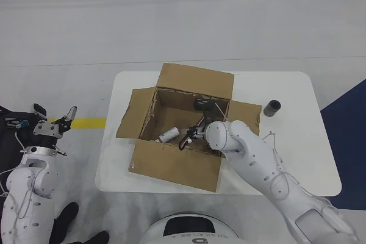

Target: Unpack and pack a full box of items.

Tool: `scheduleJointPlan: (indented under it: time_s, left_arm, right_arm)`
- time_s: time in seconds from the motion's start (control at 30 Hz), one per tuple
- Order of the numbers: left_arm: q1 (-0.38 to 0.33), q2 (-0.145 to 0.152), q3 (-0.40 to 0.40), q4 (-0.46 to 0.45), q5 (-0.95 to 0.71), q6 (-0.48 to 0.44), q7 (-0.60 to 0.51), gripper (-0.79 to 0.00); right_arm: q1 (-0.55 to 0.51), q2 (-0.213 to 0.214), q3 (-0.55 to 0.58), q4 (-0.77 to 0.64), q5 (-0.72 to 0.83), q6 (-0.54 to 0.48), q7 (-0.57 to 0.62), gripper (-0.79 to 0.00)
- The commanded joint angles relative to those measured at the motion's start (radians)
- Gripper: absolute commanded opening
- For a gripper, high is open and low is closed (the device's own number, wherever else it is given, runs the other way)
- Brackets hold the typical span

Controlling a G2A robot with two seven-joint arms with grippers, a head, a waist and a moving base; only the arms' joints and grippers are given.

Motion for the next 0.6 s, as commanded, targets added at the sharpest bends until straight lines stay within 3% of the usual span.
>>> scheduleJointPlan:
  time_s: [0.0, 0.23, 0.57]
  left_arm:
    - [0.0, 0.0, 0.0, 0.0, 0.0, 0.0, 0.0, 0.0]
    - [0.0, 0.0, 0.0, 0.0, 0.0, 0.0, 0.0, 0.0]
    - [0.0, 0.0, 0.0, 0.0, 0.0, 0.0, 0.0, 0.0]
  right_arm:
    - [0.013, -0.006, -0.014, 0.022, 0.002, 0.006, 0.01, 0.0]
    - [0.06, -0.028, -0.056, 0.111, 0.008, 0.005, 0.027, 0.0]
    - [0.025, -0.026, -0.002, 0.013, 0.013, -0.017, -0.043, 0.0]
